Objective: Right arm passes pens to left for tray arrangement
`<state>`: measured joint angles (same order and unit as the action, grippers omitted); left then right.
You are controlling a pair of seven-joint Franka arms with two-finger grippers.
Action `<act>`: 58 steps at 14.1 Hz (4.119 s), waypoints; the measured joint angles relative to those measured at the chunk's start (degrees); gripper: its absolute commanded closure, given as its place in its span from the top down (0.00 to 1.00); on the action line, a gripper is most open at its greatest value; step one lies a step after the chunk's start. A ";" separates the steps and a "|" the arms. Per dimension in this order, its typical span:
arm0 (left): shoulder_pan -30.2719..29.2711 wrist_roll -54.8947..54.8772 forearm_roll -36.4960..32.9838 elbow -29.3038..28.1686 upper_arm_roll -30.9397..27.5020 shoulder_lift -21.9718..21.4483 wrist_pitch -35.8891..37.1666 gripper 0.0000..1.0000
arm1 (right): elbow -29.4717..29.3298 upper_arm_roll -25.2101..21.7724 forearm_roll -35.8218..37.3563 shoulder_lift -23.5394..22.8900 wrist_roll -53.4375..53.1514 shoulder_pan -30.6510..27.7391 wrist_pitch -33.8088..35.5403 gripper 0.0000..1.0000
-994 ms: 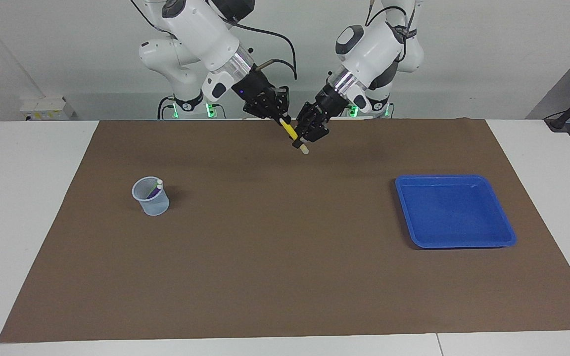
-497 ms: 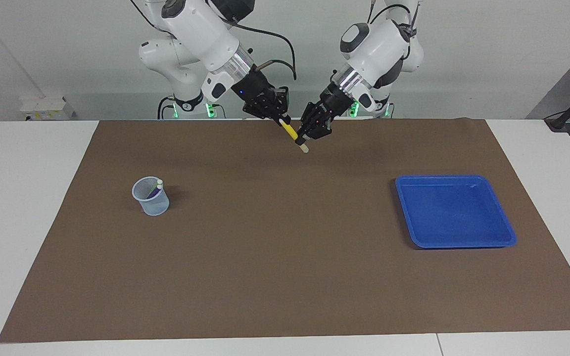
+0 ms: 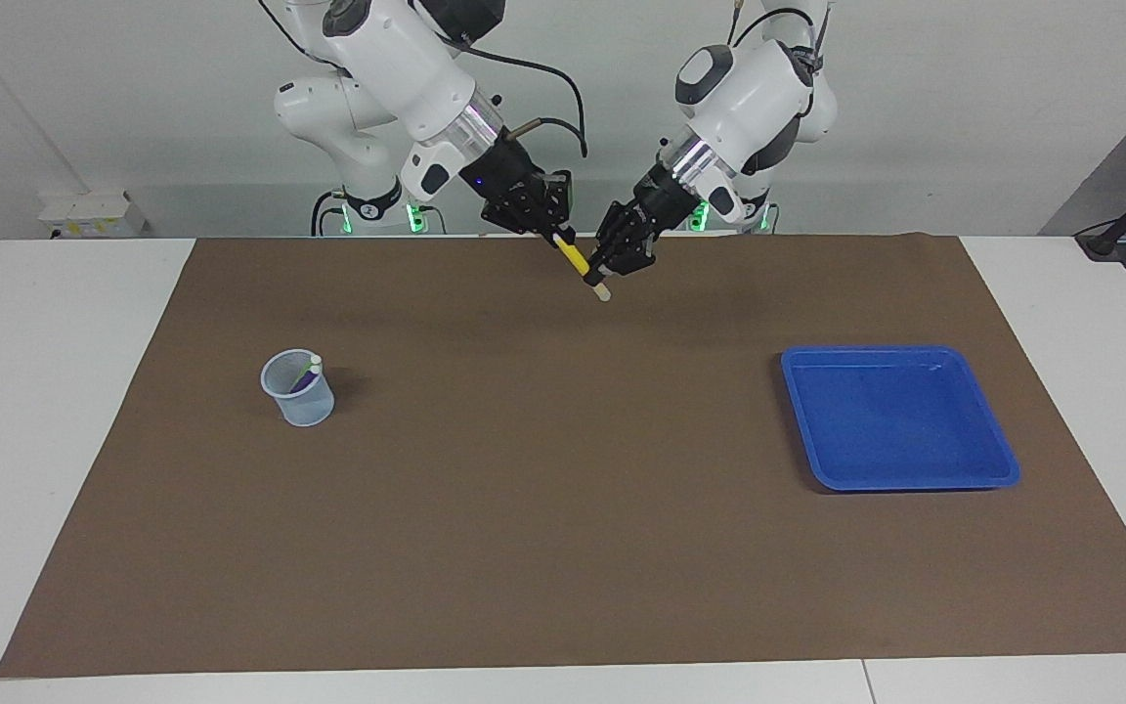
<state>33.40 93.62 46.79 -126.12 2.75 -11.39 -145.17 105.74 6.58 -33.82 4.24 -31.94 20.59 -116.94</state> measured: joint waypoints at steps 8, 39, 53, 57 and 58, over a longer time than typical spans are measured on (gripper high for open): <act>-0.41 -1.45 0.00 0.02 -0.07 -0.12 2.04 0.00 | -0.09 -0.45 -0.03 0.03 -0.15 -0.26 -0.28 1.00; -32.25 -93.55 -47.64 3.81 -0.56 6.31 27.97 0.00 | 14.57 -1.13 37.37 -5.86 41.72 -23.92 0.53 0.69; -33.21 -94.15 -49.27 5.02 -0.52 21.71 11.49 0.00 | 15.58 -1.15 37.45 -5.75 41.66 -24.99 0.39 0.00; -33.21 -94.15 -49.28 5.76 -0.52 24.54 8.65 0.00 | 15.27 -1.12 37.46 -5.61 42.60 -25.33 0.95 0.00; -33.22 -94.15 -49.28 5.92 -0.54 25.00 7.93 0.00 | 14.98 -1.13 37.52 -5.61 43.27 -25.49 1.71 0.00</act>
<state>0.18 -0.52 -2.49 -120.20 2.20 13.61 -137.25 120.72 5.45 3.70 -1.37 11.33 -4.90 -115.24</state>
